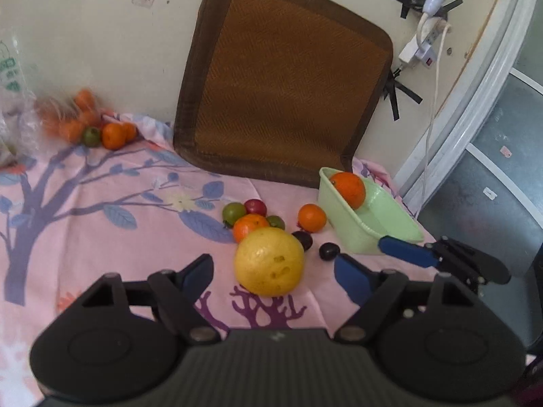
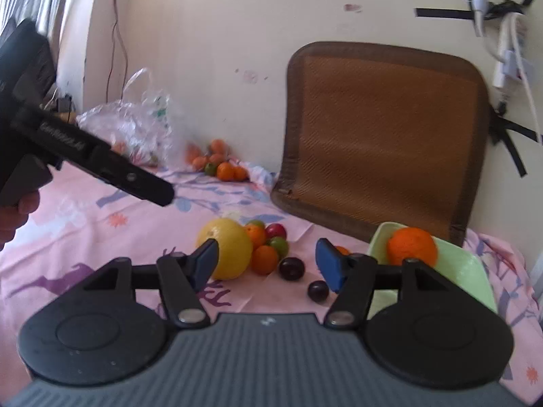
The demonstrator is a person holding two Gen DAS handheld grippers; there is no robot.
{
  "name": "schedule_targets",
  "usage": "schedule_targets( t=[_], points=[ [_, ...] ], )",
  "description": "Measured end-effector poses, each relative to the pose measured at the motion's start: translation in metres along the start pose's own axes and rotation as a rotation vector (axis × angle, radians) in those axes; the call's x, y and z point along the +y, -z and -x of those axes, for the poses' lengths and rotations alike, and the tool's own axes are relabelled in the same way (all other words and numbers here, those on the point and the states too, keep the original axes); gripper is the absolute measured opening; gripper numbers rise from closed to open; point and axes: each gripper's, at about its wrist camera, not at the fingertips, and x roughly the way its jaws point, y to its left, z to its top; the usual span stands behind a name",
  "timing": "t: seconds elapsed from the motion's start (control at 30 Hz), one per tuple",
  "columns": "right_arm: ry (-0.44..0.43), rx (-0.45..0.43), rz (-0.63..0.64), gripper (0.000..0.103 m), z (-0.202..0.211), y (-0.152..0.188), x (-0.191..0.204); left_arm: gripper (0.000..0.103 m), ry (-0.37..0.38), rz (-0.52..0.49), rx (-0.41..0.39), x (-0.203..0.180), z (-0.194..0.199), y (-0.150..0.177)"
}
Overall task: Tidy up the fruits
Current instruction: 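Grasp the yellow grapefruit with the left tool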
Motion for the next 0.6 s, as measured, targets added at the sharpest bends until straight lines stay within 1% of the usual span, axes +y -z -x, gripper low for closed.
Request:
schedule_targets(
  t=[0.07, 0.17, 0.27, 0.33, 0.37, 0.4, 0.47, 0.53, 0.6],
  points=[
    [-0.028, 0.031, 0.025, 0.065, -0.024, 0.000, 0.004, 0.087, 0.022, 0.021, 0.014, 0.005, -0.015, -0.001],
    [-0.056, 0.056, 0.031, 0.065, -0.052, -0.001, 0.007, 0.093, 0.048, 0.025, 0.017, 0.009, -0.024, -0.003],
    [-0.088, 0.062, 0.041, 0.065, -0.066, -0.002, 0.011, 0.093, 0.063, 0.022, 0.028, 0.012, -0.032, -0.003],
    [-0.093, 0.071, 0.049, 0.065, -0.075, -0.001, 0.015, 0.085, 0.067, 0.020, 0.038, 0.014, -0.040, -0.002],
    [-0.099, 0.075, 0.054, 0.065, -0.078, 0.001, 0.018, 0.072, 0.077, 0.024, 0.051, 0.016, -0.046, -0.002],
    [-0.103, 0.080, 0.057, 0.064, -0.082, 0.002, 0.020, 0.069, 0.071, 0.034, 0.057, 0.017, -0.048, 0.000],
    [-0.082, 0.071, 0.073, 0.062, -0.085, 0.005, 0.024, 0.065, 0.060, 0.042, 0.047, 0.015, -0.047, 0.003],
    [-0.072, 0.076, 0.053, 0.061, -0.080, 0.004, 0.025, 0.065, 0.069, 0.044, 0.048, 0.007, -0.041, 0.006],
    [-0.081, 0.069, 0.011, 0.061, -0.068, 0.005, 0.020, 0.065, 0.097, 0.029, 0.042, -0.005, -0.035, 0.011]
  ],
)
